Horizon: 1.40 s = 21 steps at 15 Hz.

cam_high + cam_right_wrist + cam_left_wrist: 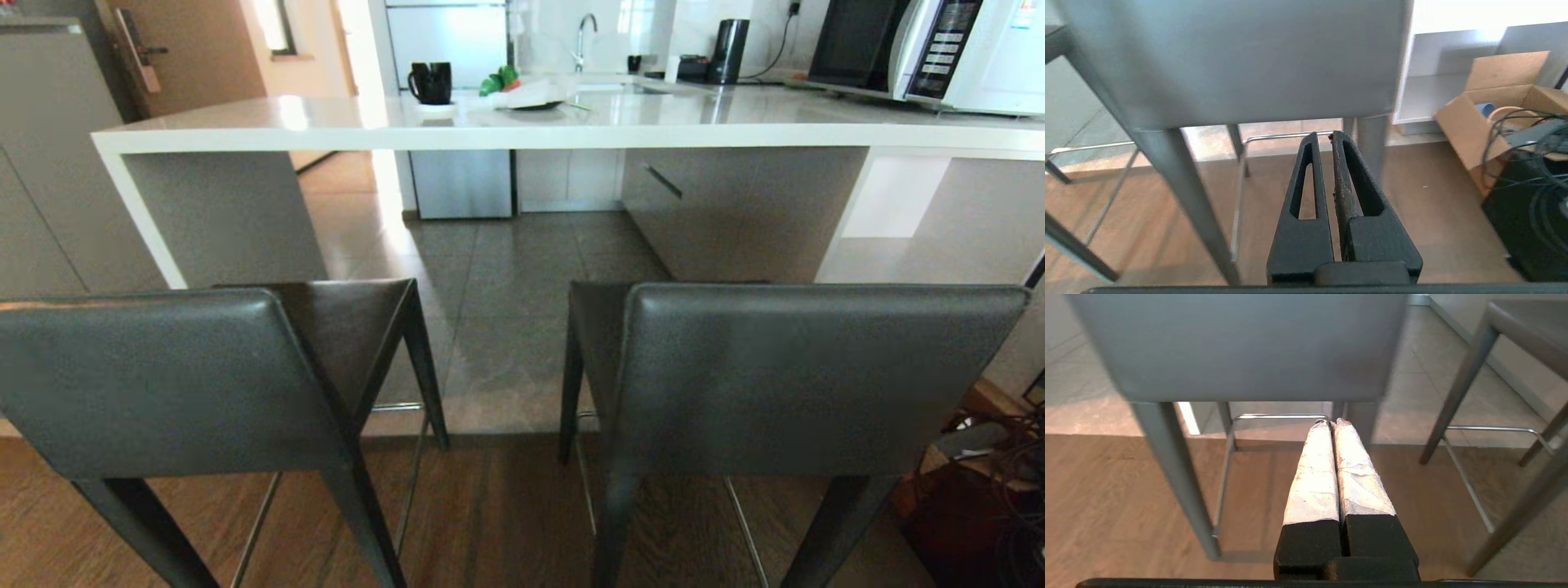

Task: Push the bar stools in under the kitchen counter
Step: Push the gray chair back under the dining table

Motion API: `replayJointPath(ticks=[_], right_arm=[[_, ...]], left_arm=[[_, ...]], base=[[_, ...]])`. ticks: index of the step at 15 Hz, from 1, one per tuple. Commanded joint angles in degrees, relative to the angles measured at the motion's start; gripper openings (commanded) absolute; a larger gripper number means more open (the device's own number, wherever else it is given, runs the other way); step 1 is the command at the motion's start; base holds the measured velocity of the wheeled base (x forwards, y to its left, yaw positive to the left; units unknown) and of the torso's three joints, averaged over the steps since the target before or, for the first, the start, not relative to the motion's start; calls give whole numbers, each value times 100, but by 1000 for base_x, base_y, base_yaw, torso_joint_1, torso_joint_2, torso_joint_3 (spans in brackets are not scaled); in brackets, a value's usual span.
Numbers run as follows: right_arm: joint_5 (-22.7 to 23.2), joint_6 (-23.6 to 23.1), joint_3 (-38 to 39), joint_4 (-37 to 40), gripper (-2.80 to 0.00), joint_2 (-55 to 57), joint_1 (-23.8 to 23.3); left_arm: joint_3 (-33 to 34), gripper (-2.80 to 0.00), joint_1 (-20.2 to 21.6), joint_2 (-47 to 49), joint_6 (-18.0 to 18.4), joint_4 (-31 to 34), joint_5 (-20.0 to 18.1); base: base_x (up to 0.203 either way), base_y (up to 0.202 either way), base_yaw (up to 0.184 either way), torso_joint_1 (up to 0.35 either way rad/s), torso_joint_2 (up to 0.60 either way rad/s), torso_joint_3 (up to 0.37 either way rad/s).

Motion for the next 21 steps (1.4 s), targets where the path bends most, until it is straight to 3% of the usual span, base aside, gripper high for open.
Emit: replayJointPath(ticks=[1, 21], right_arm=[[5, 0, 0, -2, -280, 0, 0], [-4, 0, 0, -2, -280, 0, 0]], left_arm=[[9, -280, 1, 0, -2, -4, 1], [9, -280, 1, 5, -2, -4, 1]], base=[[0, 200, -3, 7, 7, 2], [0, 197, -2, 2, 3, 1]])
